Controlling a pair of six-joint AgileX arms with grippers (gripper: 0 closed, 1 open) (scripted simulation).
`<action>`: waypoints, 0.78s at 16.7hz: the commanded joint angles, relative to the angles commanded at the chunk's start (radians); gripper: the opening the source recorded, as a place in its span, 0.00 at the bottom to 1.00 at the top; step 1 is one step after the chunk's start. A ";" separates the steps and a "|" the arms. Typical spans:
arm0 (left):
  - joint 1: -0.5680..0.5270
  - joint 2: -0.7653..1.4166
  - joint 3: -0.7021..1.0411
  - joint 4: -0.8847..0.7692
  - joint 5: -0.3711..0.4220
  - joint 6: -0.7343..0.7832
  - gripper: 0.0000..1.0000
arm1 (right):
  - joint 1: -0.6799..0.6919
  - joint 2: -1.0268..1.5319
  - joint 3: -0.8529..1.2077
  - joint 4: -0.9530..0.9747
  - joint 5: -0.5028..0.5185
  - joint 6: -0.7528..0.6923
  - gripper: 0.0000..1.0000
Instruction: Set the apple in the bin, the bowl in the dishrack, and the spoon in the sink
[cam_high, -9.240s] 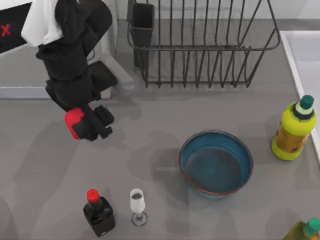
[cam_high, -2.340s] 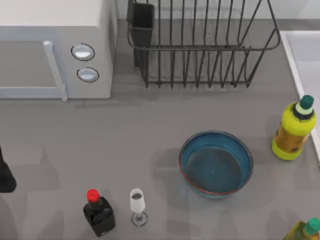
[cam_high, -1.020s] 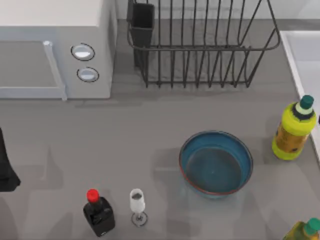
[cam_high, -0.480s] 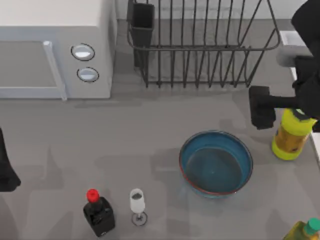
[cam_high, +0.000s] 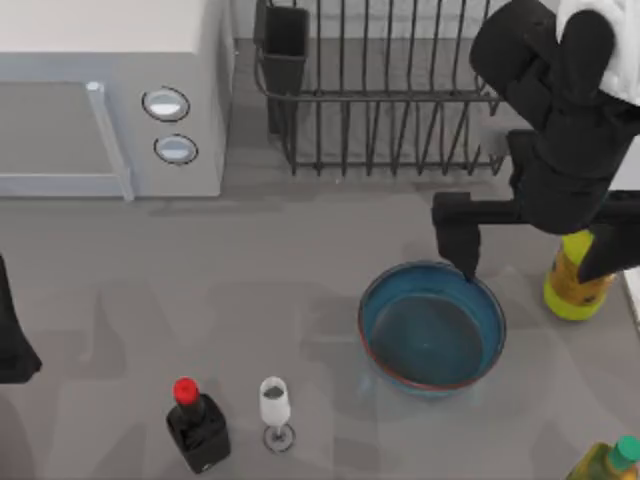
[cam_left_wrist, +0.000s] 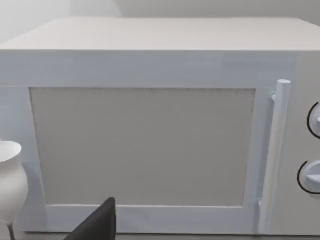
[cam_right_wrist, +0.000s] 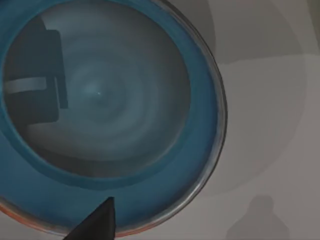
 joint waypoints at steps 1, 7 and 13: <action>0.000 0.000 0.000 0.000 0.000 0.000 1.00 | 0.000 0.000 0.000 0.000 0.000 0.000 1.00; 0.000 0.000 0.000 0.000 0.000 0.000 1.00 | 0.000 -0.016 -0.017 0.003 0.001 0.002 1.00; 0.000 0.000 0.000 0.000 0.000 0.000 1.00 | 0.041 -0.035 -0.182 0.147 -0.002 0.040 1.00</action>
